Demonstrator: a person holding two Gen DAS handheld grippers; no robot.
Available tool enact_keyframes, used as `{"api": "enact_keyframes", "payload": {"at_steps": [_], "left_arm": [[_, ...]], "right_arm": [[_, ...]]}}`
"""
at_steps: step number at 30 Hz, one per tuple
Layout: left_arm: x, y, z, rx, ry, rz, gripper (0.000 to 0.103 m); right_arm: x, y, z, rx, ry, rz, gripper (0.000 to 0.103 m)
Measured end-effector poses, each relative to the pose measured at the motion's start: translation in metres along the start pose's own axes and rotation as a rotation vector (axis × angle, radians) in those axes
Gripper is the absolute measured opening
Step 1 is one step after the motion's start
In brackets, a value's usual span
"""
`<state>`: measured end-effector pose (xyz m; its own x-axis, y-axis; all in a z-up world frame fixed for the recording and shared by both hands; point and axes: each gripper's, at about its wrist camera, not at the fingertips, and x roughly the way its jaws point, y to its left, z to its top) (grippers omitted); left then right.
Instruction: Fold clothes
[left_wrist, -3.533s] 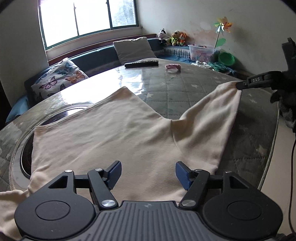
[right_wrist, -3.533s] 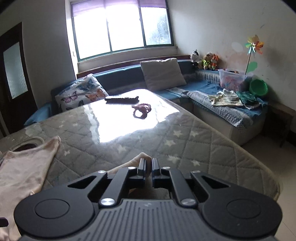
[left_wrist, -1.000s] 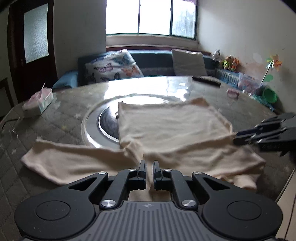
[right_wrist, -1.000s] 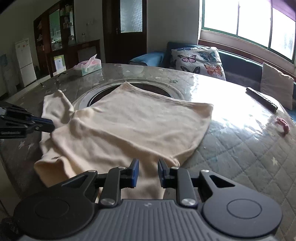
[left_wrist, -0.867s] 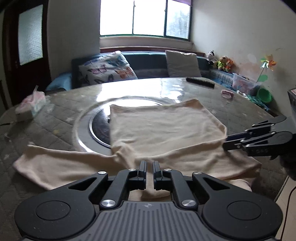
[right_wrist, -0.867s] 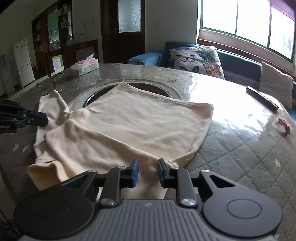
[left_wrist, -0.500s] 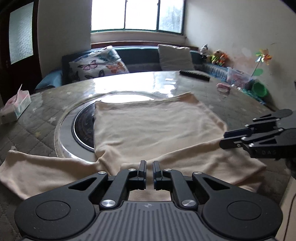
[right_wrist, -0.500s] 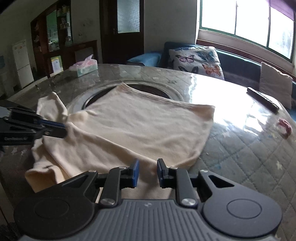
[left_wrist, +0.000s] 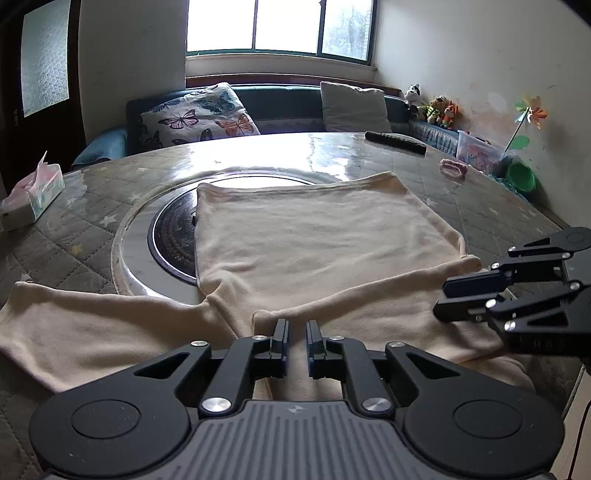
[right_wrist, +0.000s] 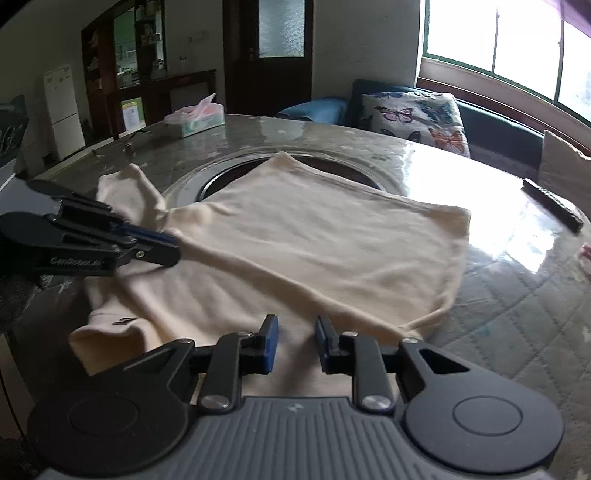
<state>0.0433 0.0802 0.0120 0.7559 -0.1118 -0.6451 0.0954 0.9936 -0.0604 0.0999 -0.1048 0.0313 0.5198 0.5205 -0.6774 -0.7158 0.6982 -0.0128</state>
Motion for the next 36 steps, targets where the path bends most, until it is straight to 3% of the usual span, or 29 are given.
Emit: {"api": "enact_keyframes", "payload": {"at_steps": [12, 16, 25, 30, 36], "left_arm": [[-0.008, 0.003, -0.007, 0.002, -0.023, -0.002, 0.029], [-0.014, 0.002, -0.012, 0.008, -0.032, 0.024, 0.044], [-0.031, 0.022, -0.026, -0.066, -0.037, 0.055, 0.045], [-0.045, 0.048, -0.025, -0.133, -0.069, 0.145, 0.045], [-0.052, 0.101, -0.022, -0.276, -0.070, 0.337, 0.045]], "right_arm": [[-0.003, 0.035, 0.003, -0.101, 0.002, 0.118, 0.024], [0.001, 0.037, 0.007, -0.097, 0.007, 0.129, 0.024], [0.011, 0.050, 0.012, -0.144, 0.015, 0.156, 0.024], [0.012, 0.058, 0.023, -0.159, -0.007, 0.175, 0.024], [0.027, 0.077, 0.029, -0.201, -0.002, 0.218, 0.024]]}}
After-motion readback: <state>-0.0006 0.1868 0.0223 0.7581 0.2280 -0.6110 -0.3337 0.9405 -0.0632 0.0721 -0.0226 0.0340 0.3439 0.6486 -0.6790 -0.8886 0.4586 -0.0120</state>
